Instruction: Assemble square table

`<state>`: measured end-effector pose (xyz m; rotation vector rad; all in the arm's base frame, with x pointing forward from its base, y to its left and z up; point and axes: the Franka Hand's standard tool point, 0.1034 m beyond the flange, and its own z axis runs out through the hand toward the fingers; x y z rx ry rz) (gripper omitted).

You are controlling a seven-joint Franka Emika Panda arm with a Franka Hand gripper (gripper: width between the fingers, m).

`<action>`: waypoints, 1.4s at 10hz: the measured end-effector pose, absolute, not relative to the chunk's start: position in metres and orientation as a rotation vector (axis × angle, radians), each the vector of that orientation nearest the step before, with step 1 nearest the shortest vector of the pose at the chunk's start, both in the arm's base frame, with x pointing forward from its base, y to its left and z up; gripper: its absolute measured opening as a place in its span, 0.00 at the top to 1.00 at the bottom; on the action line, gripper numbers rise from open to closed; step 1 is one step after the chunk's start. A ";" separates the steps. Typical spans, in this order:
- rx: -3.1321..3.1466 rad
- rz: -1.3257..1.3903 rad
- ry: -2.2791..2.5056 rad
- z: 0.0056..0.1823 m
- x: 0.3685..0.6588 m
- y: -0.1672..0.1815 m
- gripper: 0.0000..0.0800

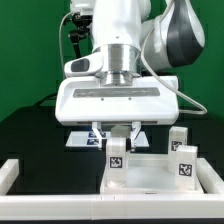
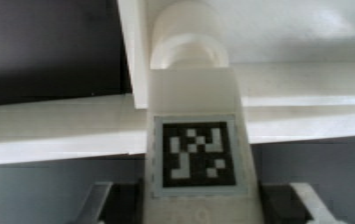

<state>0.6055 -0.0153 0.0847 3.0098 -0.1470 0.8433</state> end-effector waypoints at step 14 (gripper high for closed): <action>3.083 0.763 -0.233 0.079 0.605 -0.006 0.19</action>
Offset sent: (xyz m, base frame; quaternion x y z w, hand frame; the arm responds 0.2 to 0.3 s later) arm 0.0000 0.0000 0.0000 0.0000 0.0000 0.0000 1.0000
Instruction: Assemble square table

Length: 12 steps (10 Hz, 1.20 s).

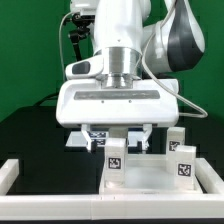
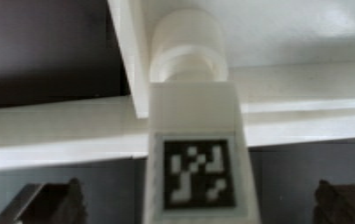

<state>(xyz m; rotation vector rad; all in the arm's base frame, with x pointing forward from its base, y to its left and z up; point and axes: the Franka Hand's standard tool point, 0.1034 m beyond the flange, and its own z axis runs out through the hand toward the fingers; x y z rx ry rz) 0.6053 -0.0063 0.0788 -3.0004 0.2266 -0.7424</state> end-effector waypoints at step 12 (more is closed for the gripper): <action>-2.936 0.026 0.340 0.082 0.619 -0.021 0.19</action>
Offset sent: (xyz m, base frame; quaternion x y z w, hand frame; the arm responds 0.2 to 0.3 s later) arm 0.0349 -0.0154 0.0031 -0.0060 -0.0757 0.0022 0.9971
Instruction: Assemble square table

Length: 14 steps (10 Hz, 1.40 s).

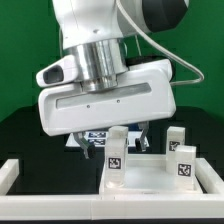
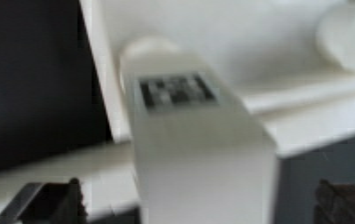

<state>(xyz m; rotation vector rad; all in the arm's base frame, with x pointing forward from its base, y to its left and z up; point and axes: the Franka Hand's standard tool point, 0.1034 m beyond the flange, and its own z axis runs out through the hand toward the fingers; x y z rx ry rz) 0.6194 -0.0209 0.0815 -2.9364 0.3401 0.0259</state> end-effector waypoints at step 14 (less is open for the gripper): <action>-2.437 0.282 1.788 0.075 0.607 0.000 0.64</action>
Offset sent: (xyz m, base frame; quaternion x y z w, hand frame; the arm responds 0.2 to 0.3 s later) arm 0.0000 0.0000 0.0000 0.0000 0.0000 0.0650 0.9979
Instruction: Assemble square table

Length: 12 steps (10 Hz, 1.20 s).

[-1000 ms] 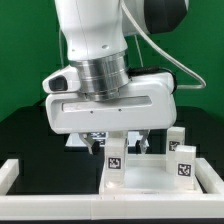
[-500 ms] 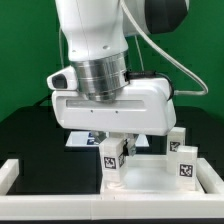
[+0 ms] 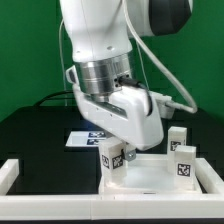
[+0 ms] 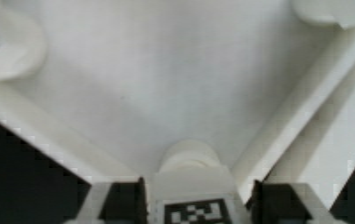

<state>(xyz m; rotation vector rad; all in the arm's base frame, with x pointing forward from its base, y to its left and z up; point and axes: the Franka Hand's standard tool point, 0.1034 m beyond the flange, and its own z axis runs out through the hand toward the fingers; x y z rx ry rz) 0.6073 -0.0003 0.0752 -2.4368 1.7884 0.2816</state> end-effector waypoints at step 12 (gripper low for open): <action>-2.850 0.079 0.885 0.073 0.613 -0.003 0.19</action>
Offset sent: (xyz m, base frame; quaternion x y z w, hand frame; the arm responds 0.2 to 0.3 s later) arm 0.0000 0.0000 0.0000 0.0000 0.0000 0.1296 0.9916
